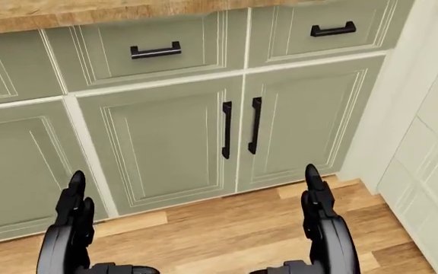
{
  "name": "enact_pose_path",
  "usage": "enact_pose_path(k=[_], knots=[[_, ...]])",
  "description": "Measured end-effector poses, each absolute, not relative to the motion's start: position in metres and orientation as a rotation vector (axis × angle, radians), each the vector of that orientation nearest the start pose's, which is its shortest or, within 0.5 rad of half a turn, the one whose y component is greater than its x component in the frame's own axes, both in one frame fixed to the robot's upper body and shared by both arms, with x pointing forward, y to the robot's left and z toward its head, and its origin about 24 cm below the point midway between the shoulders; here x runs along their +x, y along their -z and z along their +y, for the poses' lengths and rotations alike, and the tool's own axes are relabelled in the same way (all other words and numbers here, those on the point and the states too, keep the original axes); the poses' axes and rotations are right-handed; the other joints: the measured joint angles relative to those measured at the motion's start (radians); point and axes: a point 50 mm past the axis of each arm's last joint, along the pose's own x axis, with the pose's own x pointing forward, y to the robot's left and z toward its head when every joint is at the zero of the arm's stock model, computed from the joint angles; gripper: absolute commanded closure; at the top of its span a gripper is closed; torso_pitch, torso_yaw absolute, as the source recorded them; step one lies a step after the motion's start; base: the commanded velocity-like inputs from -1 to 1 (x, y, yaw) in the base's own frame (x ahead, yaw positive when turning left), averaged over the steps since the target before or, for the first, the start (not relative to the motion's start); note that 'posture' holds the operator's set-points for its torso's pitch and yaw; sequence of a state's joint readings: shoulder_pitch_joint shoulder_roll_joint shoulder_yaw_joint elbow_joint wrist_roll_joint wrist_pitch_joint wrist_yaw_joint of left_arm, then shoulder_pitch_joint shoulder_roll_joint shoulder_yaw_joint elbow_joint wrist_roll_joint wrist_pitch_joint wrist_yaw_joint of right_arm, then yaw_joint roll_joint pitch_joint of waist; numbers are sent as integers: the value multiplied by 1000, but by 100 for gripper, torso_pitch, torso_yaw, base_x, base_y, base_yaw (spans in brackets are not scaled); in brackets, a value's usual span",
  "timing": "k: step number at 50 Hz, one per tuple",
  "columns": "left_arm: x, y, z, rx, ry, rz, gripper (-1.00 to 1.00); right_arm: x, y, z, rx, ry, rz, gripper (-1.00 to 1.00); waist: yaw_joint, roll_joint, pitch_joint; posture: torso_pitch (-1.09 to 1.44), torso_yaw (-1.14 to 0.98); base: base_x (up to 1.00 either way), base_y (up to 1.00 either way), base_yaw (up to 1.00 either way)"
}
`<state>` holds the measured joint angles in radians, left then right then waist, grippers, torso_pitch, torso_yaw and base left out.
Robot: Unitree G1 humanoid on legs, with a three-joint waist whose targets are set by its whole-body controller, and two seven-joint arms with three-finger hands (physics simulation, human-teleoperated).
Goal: Navigate to the shelves.
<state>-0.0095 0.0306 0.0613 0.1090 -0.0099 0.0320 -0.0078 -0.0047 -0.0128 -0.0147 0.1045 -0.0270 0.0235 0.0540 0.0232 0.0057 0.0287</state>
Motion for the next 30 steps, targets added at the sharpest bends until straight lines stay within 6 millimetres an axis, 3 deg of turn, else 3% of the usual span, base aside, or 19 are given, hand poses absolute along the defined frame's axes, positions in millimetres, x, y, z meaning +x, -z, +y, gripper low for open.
enact_pose_path(k=[3, 4, 9, 13, 17, 19, 22, 24, 28, 30], knots=[[253, -17, 169, 16, -52, 120, -100, 253, -19, -151, -36, -43, 109, -100, -4, -61, -8, 0, 0, 0, -24, 0], [254, -18, 167, 9, -47, 117, -100, 253, -19, -154, -42, -40, 108, -100, -13, -62, -13, 0, 0, 0, -23, 0], [252, -13, 158, 2, -8, 146, -100, 249, -11, -163, -46, 0, 149, -100, -28, -30, -2, 0, 0, 0, -23, 0], [253, -16, 163, 7, -31, 131, -100, 251, -13, -158, -43, -18, 139, -100, -15, 15, 12, 0, 0, 0, -24, 0], [254, -19, 164, 9, -36, 117, -100, 252, -16, -156, -43, -26, 123, -100, -12, 71, 7, 0, 0, 0, -23, 0], [254, -17, 167, 16, -44, 124, -100, 252, -15, -152, -34, -36, 128, -100, 1, 56, 8, 0, 0, 0, -23, 0], [251, -11, 171, 16, -62, 153, -100, 250, -9, -149, -32, -51, 157, -100, 2, 56, -1, 0, 0, 0, -23, 0], [251, -12, 170, 16, -61, 150, -100, 251, -10, -151, -34, -47, 153, -100, 0, 39, -3, 0, 0, 0, -23, 0], [254, -16, 169, 17, -54, 127, -100, 253, -16, -152, -36, -41, 122, -100, 0, -18, 0, 0, 0, 0, -23, 0], [254, -18, 169, 17, -53, 120, -100, 254, -17, -152, -36, -43, 112, -100, -4, -63, -9, 0, 0, 0, -23, 0]])
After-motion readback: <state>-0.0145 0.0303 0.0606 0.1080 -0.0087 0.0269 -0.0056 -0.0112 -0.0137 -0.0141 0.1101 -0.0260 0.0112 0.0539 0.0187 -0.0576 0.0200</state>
